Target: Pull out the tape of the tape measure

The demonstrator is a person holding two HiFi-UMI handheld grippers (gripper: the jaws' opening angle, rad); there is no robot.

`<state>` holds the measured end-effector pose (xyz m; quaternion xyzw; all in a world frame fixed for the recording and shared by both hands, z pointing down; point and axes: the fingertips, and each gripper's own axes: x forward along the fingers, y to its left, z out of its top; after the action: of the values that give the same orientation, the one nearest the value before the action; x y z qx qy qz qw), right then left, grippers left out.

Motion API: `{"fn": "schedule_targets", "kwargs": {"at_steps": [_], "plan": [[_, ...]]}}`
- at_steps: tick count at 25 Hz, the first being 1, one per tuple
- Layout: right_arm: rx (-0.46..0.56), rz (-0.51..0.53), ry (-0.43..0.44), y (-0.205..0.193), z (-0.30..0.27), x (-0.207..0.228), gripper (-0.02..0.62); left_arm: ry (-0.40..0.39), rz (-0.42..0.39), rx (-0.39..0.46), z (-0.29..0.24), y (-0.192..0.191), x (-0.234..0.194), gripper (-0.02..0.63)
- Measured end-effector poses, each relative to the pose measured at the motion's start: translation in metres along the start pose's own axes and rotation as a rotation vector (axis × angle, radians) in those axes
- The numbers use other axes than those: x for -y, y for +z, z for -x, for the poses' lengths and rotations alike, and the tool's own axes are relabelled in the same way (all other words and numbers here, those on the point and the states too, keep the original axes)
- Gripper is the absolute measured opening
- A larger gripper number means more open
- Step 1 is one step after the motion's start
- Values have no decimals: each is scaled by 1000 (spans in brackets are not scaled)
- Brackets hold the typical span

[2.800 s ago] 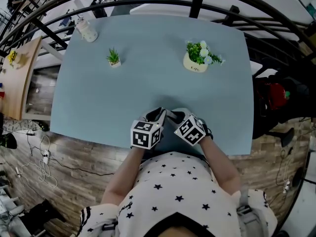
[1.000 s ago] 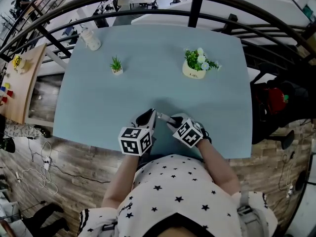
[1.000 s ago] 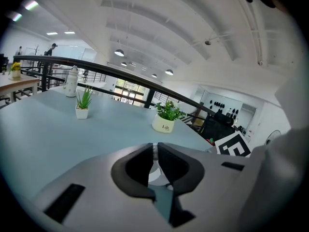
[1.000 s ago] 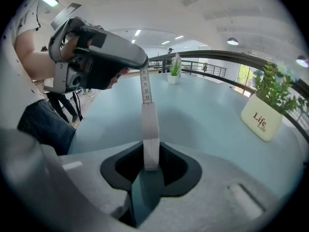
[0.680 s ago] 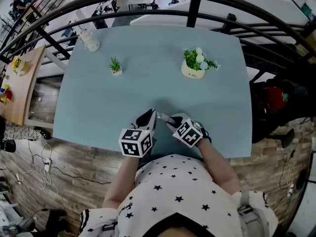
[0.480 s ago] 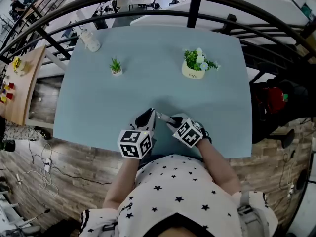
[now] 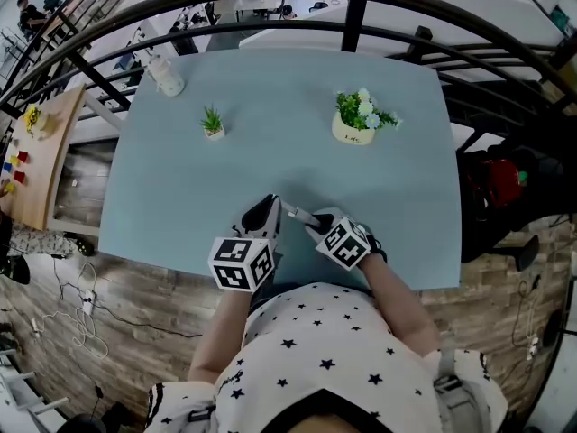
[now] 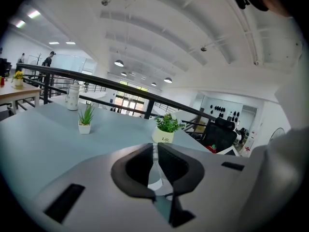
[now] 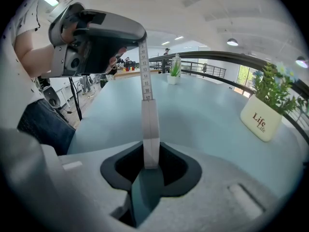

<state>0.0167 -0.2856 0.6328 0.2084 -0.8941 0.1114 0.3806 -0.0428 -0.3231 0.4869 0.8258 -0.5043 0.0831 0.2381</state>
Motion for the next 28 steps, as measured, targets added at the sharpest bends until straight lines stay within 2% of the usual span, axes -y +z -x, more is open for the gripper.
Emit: {"fn": "schedule_targets", "kwargs": {"at_steps": [4,16,21,28], "plan": [[0,3,1,0,0,1,95,21,18,67,7,21,-6,32],[1,1,5,1,2,1,95,30,-14,77,10,34,-3,32],[1,4,3,0,0,1,94,51,5,148,20,55,-13,32],[3,4,4,1,1,0,94,53,-17,164,26,62,-9,32]]}}
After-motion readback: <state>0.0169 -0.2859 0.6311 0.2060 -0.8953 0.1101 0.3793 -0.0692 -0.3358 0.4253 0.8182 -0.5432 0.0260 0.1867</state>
